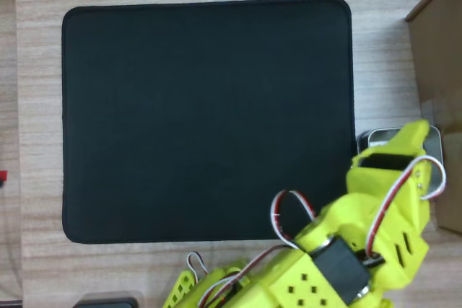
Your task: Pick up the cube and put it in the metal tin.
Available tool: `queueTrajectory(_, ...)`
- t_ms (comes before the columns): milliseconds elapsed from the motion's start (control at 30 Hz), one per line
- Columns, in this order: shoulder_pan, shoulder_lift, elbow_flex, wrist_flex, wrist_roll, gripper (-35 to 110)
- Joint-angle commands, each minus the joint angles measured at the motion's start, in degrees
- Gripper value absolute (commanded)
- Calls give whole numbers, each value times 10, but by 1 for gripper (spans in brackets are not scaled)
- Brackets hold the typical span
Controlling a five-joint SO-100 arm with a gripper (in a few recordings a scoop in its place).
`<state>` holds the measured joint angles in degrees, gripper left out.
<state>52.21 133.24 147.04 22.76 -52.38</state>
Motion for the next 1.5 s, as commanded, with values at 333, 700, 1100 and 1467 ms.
queueTrajectory(333,-122,153,-88,180,163,16)
queueTrajectory(700,-312,239,-85,253,290,9)
queueTrajectory(1100,-430,441,142,142,398,0)
queueTrajectory(1467,-439,583,301,98,485,0)
